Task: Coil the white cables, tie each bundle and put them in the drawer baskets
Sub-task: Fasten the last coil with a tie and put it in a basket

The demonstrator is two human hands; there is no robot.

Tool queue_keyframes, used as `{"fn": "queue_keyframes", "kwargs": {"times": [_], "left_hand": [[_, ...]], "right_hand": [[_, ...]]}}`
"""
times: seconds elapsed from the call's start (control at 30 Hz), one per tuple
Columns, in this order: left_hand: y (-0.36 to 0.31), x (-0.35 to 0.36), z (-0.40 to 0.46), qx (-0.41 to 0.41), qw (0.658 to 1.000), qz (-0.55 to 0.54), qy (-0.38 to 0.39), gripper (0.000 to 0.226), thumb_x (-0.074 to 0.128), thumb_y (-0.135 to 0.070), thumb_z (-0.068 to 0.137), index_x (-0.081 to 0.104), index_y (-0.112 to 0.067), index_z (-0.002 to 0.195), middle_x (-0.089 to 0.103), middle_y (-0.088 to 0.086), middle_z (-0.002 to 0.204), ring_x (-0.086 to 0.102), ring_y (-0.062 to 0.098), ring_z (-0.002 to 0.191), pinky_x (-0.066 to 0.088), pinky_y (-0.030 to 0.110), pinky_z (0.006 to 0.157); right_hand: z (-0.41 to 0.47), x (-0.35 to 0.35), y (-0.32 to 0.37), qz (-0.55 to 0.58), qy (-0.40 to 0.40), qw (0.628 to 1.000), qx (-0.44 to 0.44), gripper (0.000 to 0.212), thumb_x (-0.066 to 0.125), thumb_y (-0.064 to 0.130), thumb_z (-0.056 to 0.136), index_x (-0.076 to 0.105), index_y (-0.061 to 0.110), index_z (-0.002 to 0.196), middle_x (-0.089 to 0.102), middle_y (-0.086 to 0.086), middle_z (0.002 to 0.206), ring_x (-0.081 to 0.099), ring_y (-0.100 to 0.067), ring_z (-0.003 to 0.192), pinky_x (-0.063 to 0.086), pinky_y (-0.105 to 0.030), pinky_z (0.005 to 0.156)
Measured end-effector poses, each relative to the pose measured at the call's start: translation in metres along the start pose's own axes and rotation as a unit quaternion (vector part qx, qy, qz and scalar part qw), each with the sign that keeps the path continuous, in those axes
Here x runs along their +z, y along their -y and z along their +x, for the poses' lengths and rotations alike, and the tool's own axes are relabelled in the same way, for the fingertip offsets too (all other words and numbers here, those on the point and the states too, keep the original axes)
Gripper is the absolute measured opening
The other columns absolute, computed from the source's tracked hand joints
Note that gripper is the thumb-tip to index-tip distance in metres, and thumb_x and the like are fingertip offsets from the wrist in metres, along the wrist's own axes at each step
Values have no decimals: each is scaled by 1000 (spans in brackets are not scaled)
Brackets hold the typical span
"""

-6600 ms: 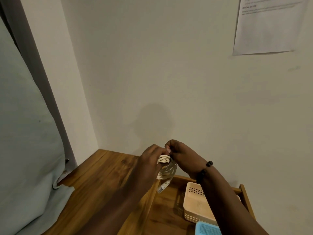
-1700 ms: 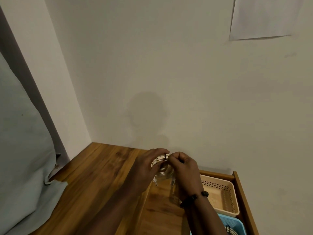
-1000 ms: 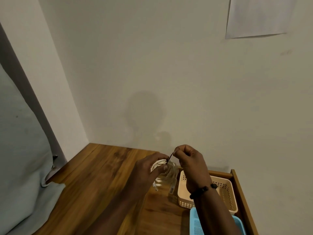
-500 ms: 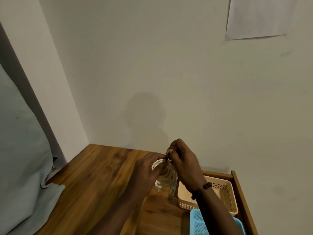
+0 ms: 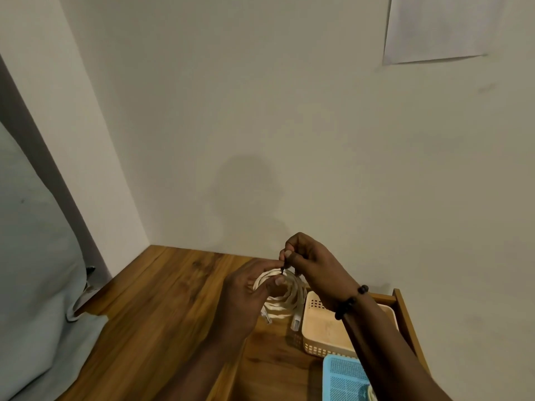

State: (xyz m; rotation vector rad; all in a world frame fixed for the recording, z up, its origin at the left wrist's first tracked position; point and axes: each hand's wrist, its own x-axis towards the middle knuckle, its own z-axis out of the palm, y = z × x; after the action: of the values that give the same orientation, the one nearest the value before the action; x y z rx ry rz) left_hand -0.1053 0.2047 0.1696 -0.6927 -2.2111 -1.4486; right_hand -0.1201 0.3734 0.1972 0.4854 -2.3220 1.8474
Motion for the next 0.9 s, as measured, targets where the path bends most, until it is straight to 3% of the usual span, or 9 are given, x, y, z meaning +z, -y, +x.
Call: {"fn": "queue_keyframes", "kwargs": {"times": [0.07, 0.13, 0.3, 0.4, 0.53, 0.67, 0.73, 0.9], "left_hand": [[-4, 0, 2, -41, 999, -34, -13, 40, 74, -26, 79, 53, -34, 113, 70, -22, 94, 68, 2, 92, 54, 14, 73], [-5, -2, 6, -63, 997, -52, -6, 52, 77, -21, 77, 44, -33, 115, 71, -22, 91, 68, 1, 90, 55, 14, 72], [-1, -3, 5, -19, 999, -17, 33, 28, 70, -15, 86, 68, -32, 108, 70, -22, 105, 66, 2, 101, 54, 16, 83], [6, 3, 2, -18, 999, -16, 29, 29, 69, -12, 87, 70, -22, 114, 71, -14, 110, 65, 6, 106, 54, 21, 88], [18, 13, 4, -35, 999, 28, 26, 24, 67, -15, 89, 70, -21, 112, 70, -8, 111, 65, 8, 103, 56, 25, 87], [35, 31, 4, -82, 995, 48, 20, 18, 67, -20, 90, 68, -28, 105, 66, -9, 109, 62, 6, 99, 49, 7, 78], [43, 43, 3, -117, 991, 52, 25, 15, 65, -22, 91, 65, -28, 105, 65, -12, 103, 61, 1, 90, 46, 3, 71], [75, 114, -2, -265, 964, -2, 33, 18, 62, -26, 93, 64, -17, 109, 67, -9, 95, 63, 2, 80, 45, 4, 59]], "right_hand": [[2, -1, -6, 11, -3, 1000, 12, 13, 52, 15, 98, 57, 3, 99, 71, -9, 94, 68, -19, 91, 54, -32, 83], [2, -2, -11, 41, 1, 999, 32, 13, 53, 15, 97, 58, 3, 99, 71, -10, 93, 68, -25, 91, 54, -39, 85], [4, -7, -18, 93, 39, 990, 99, 10, 55, 15, 96, 60, 6, 97, 65, -10, 84, 61, -24, 76, 52, -36, 70], [3, -1, -25, 80, 31, 989, 118, 16, 57, 19, 94, 63, 4, 97, 66, -15, 86, 63, -27, 76, 52, -40, 72], [-10, 8, -32, 123, -27, 982, 142, 21, 51, 20, 99, 66, 6, 95, 67, -12, 83, 63, -19, 68, 52, -28, 58], [-38, 14, -55, 43, -106, 986, 123, 31, 52, 52, 93, 63, 25, 102, 68, -5, 97, 66, -25, 90, 58, -47, 79], [-55, 18, -67, 34, -126, 985, 110, 30, 56, 55, 90, 60, 32, 108, 69, 2, 100, 67, -20, 93, 56, -50, 82], [-85, 5, -111, -49, -208, 968, 127, 53, 69, 33, 87, 43, 33, 133, 54, 19, 126, 59, -1, 108, 56, -19, 79]]}}
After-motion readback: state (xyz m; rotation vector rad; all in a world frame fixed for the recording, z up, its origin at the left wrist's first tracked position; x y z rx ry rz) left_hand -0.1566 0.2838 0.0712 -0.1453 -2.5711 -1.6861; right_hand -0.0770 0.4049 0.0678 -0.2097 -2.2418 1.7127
